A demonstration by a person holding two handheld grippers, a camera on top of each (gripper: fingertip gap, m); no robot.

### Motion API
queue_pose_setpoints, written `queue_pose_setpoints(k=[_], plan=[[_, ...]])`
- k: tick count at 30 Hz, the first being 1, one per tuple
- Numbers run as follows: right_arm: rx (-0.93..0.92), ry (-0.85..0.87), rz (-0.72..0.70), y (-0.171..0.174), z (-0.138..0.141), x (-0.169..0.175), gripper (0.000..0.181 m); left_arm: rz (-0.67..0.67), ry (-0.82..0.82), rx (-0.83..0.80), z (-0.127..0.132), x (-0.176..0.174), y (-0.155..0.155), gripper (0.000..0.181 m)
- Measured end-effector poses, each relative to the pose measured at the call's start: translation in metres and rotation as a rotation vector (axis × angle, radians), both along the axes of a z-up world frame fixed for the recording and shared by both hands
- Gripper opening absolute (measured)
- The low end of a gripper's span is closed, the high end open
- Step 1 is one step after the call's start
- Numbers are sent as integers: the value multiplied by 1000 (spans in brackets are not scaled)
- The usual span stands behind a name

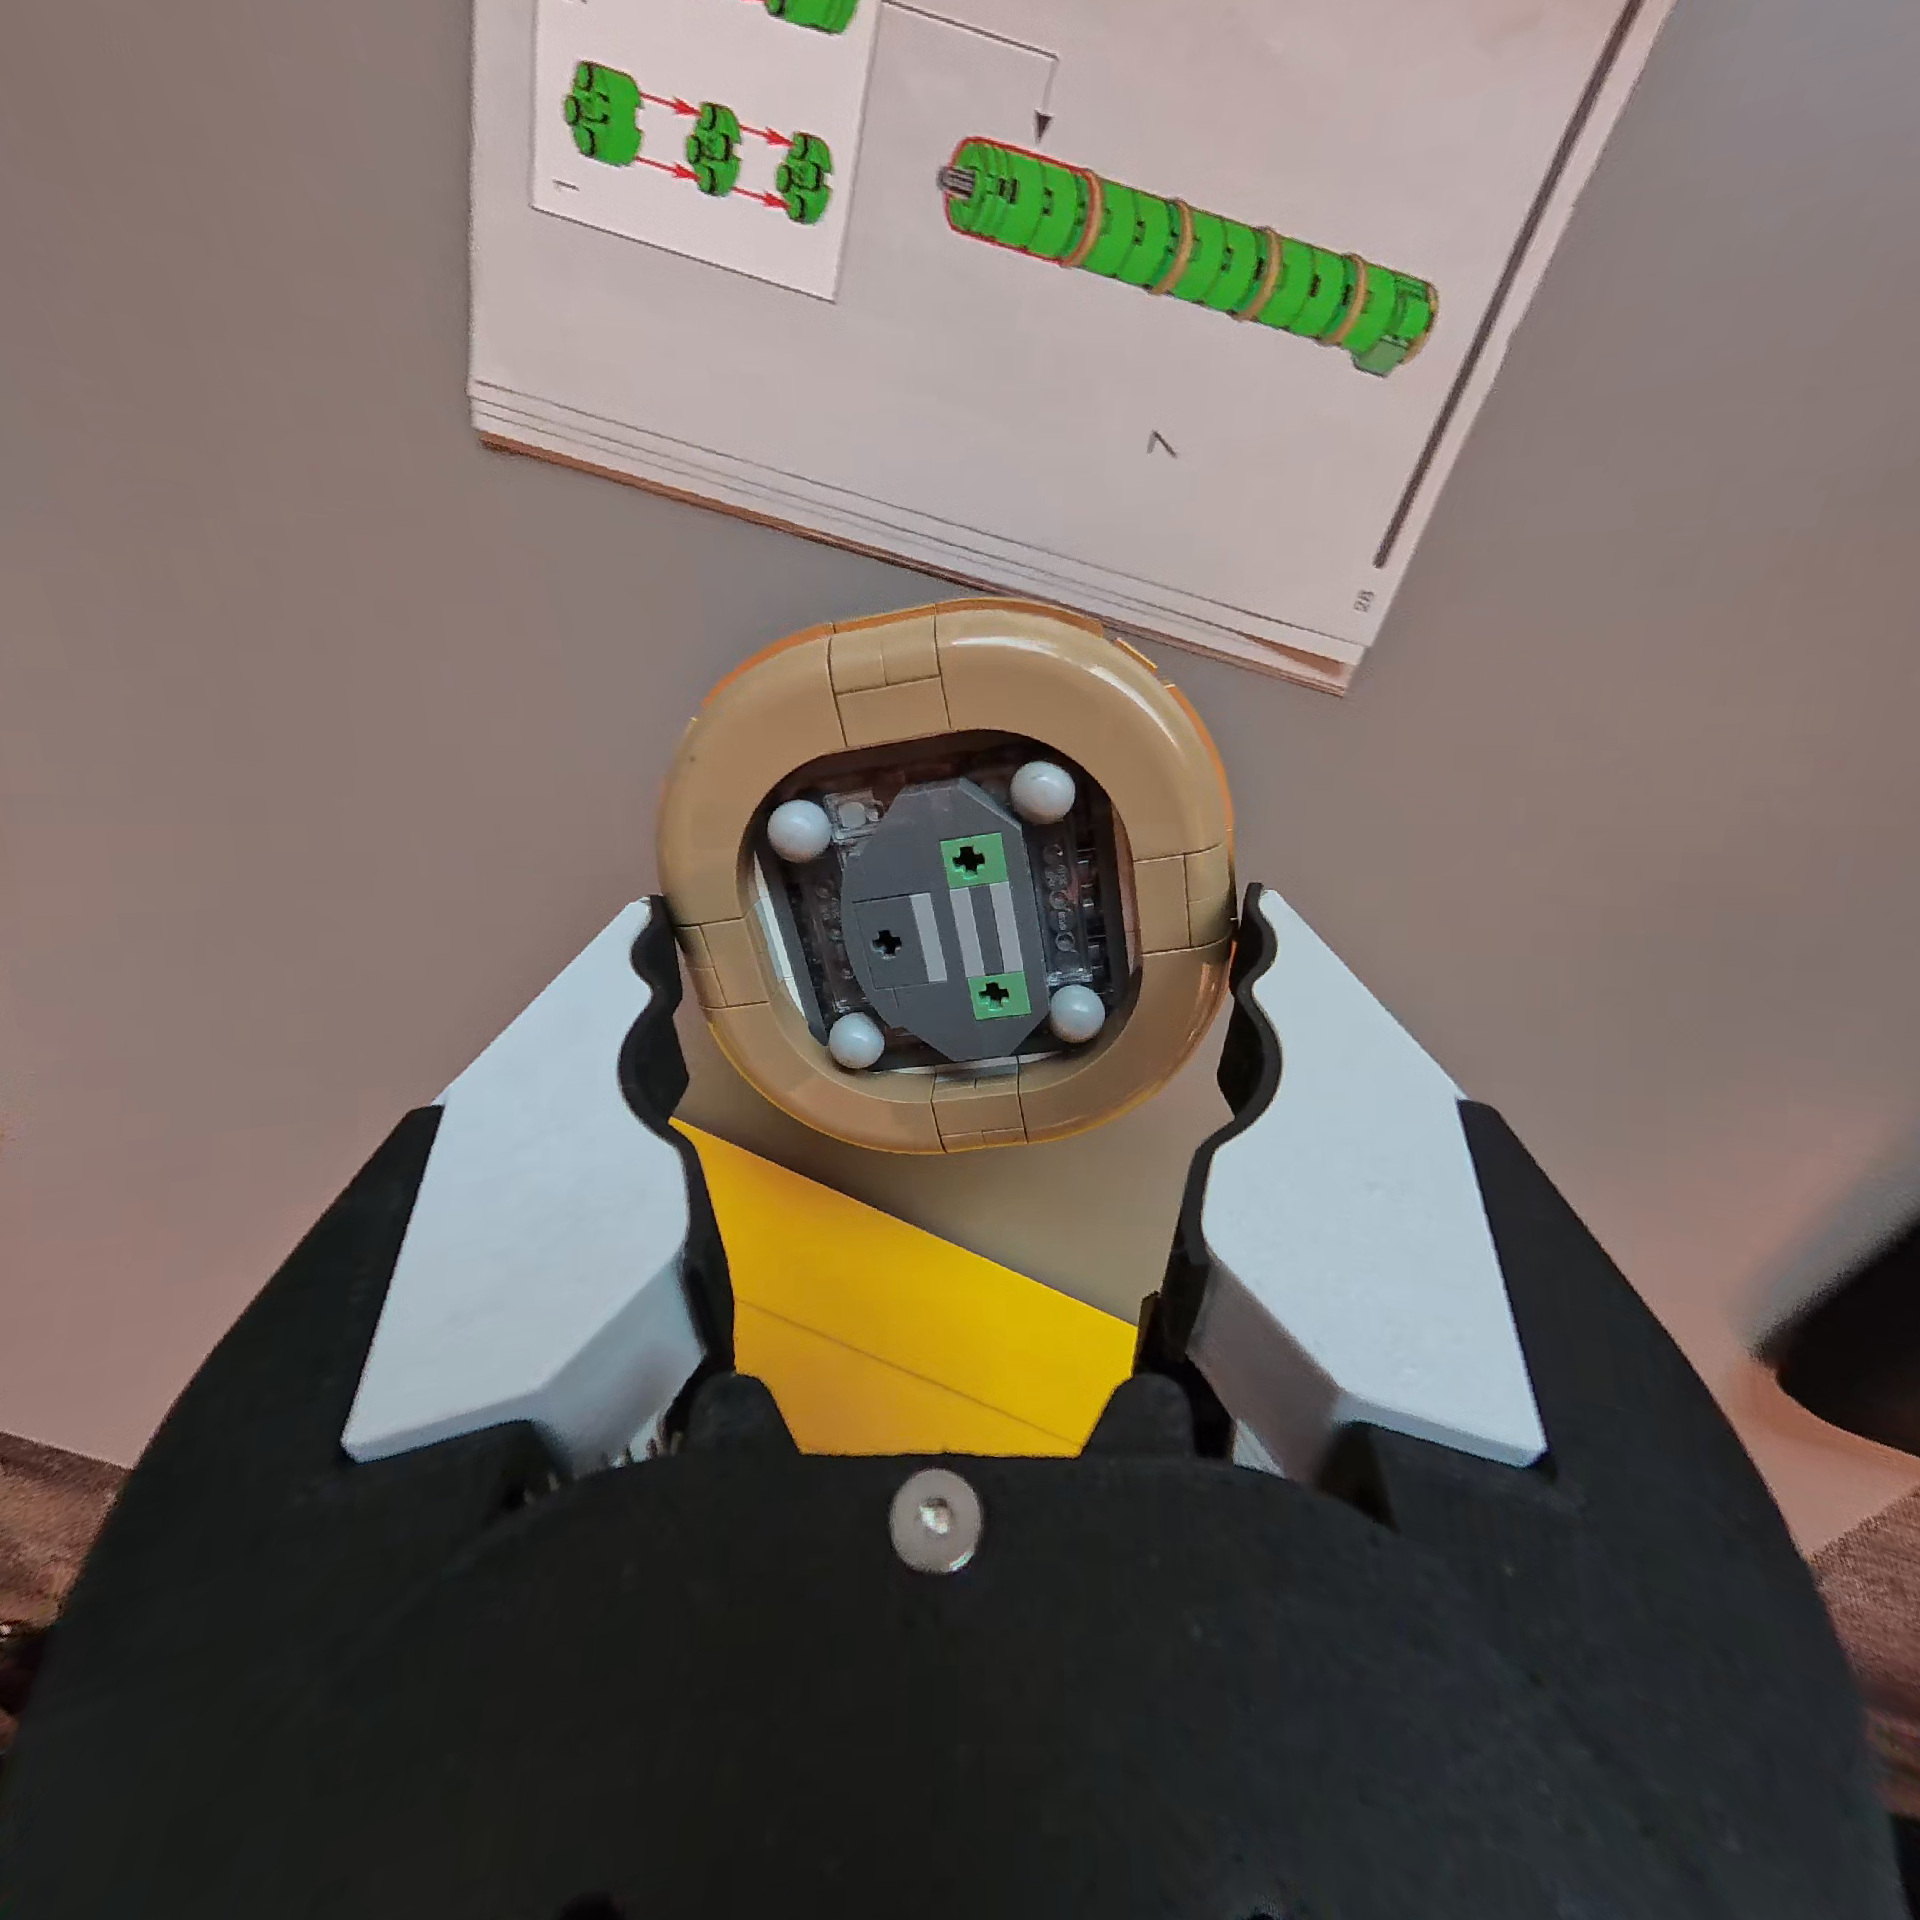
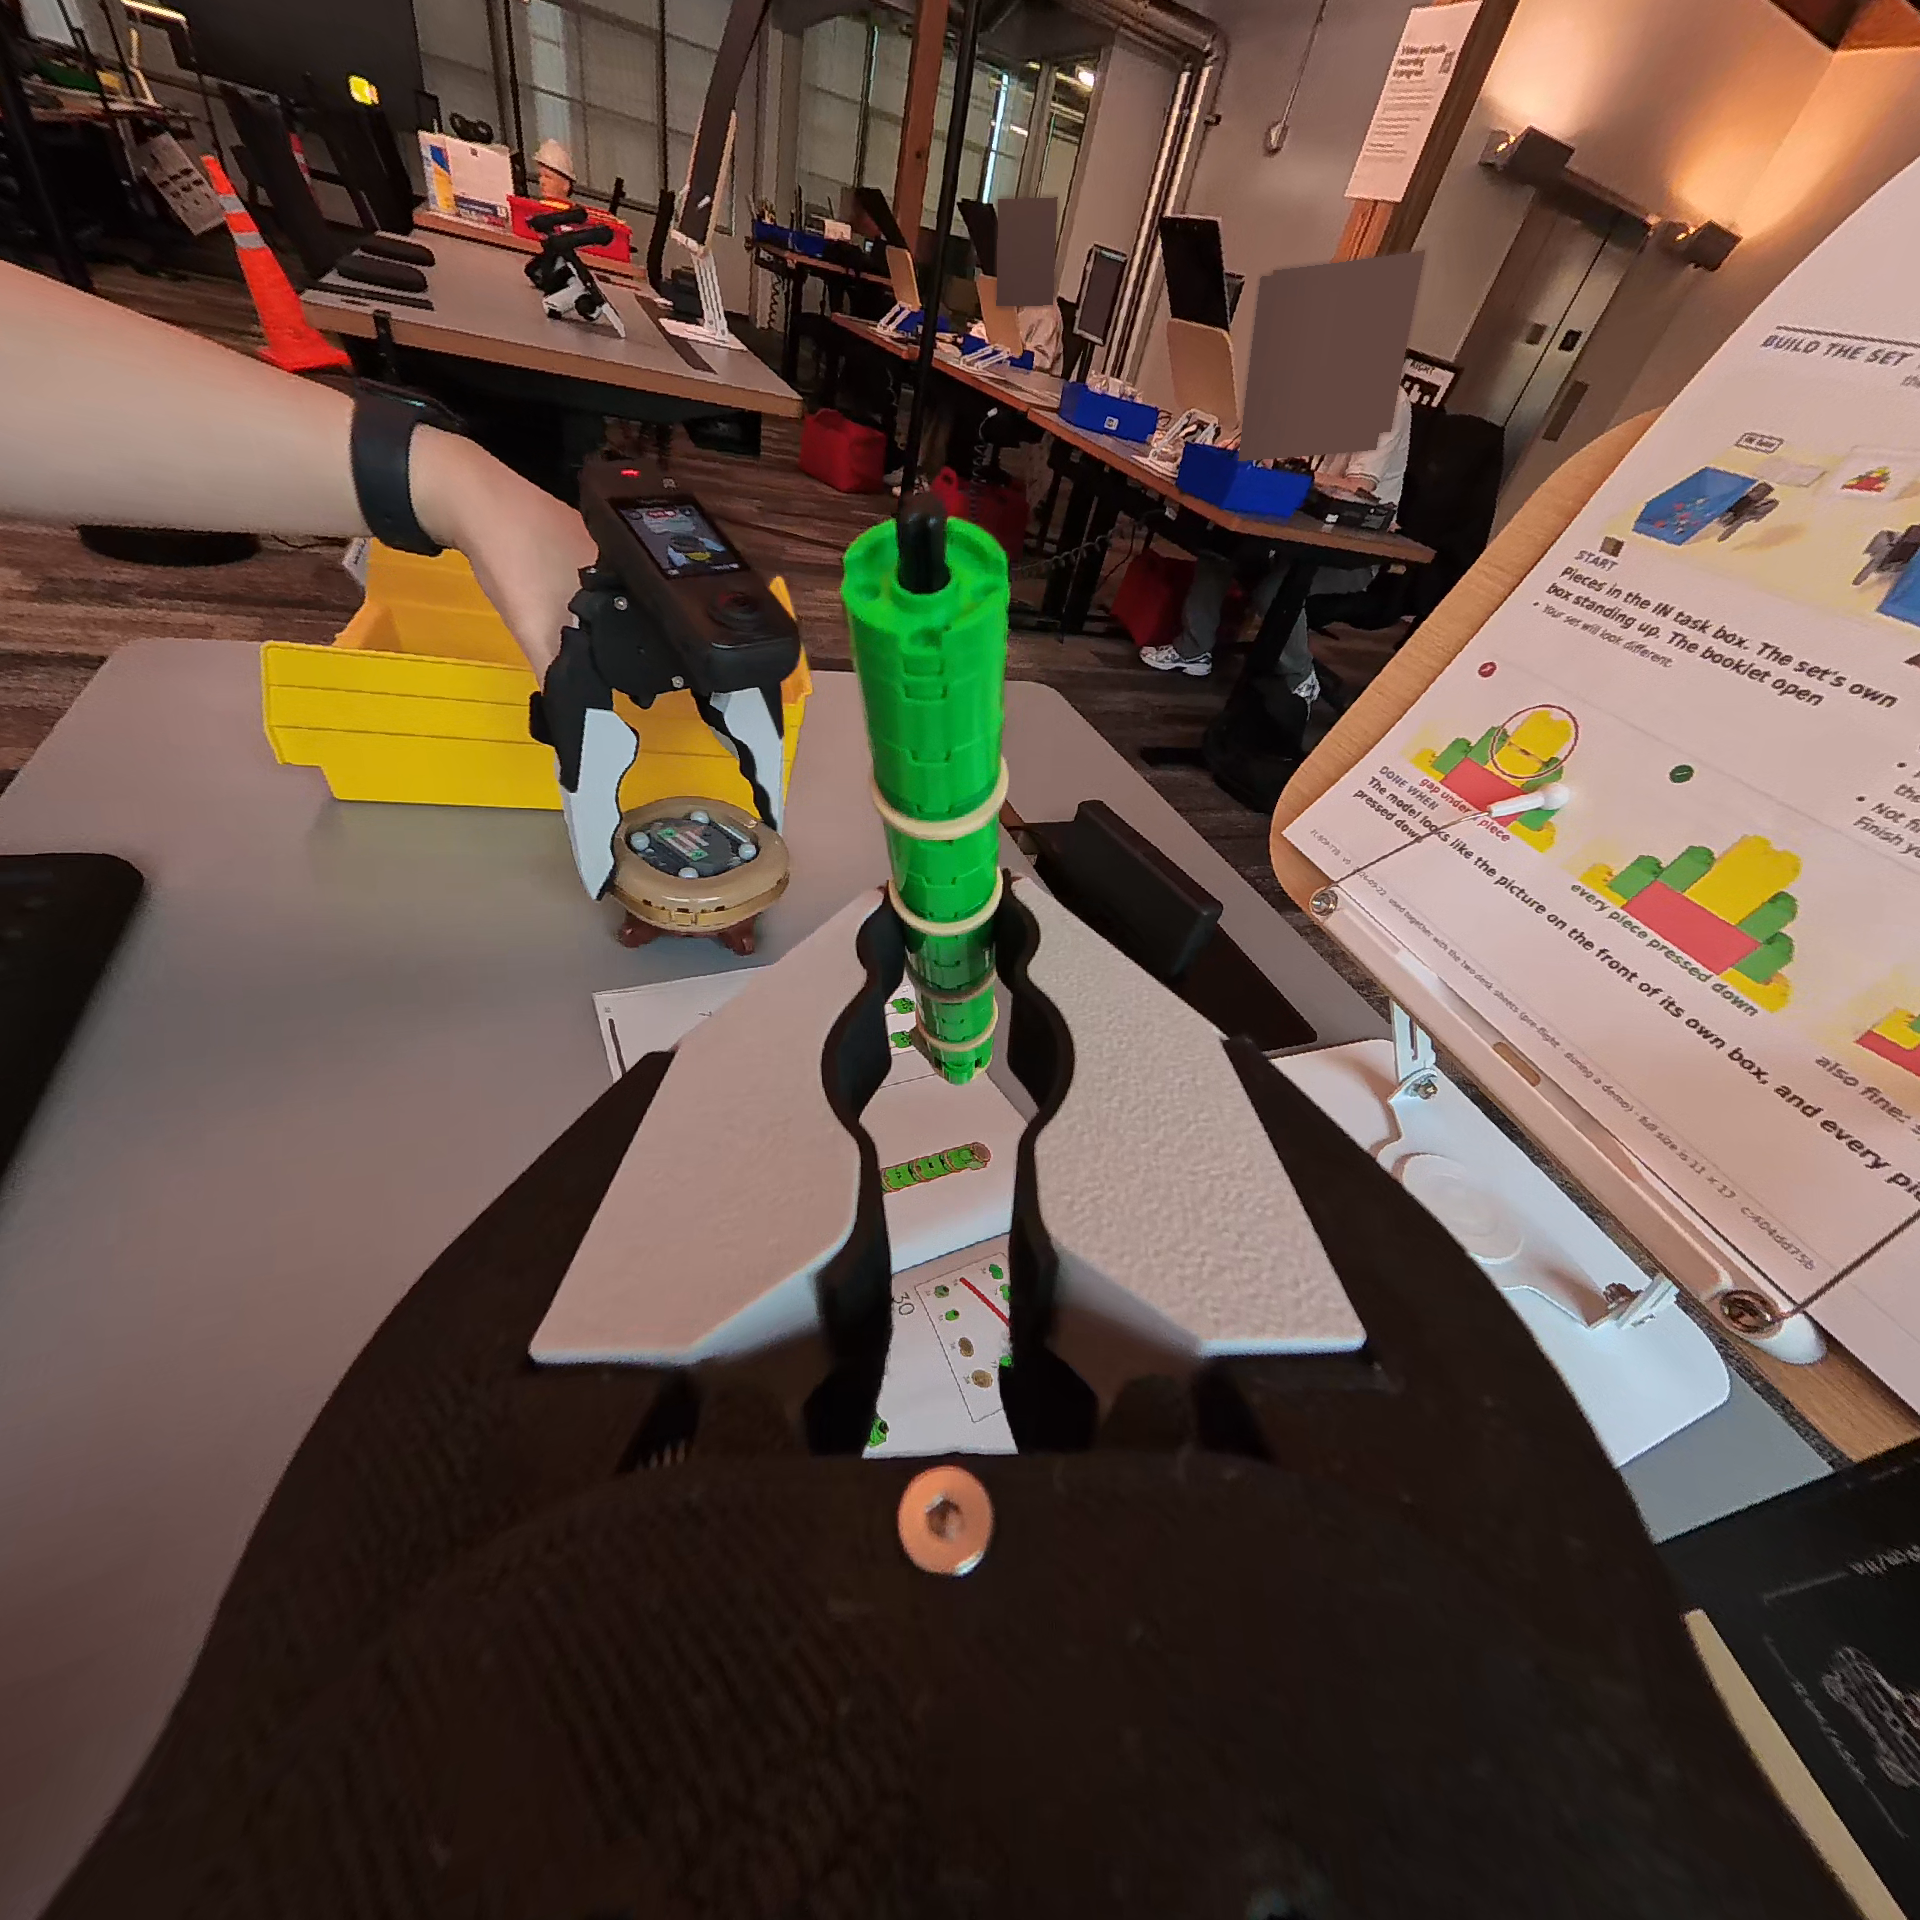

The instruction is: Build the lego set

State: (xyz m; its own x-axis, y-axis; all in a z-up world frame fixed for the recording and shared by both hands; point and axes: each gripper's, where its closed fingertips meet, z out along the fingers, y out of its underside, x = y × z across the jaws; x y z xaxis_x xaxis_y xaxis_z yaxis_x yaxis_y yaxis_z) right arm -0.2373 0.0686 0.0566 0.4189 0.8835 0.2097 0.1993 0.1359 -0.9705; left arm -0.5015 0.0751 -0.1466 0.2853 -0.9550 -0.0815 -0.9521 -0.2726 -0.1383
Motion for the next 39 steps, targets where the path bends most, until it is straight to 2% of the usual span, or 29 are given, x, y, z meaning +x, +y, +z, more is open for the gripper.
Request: queue_pose_setpoints(k=[19,32,36,39], plan=[[-25,-32,30,-2,-11,-11,16,-13,-7,-5,0,9,-75,105],[-41,-57,43,-2,-19,-15,16,-16,-90,13,1,43,-102,105],[-47,-62,45,-2,-23,-16,16,11,-199,57,11,52,-98,112],[-50,-64,44,0,-26,-18,16,63,-349,81,36,62,-95,119]])
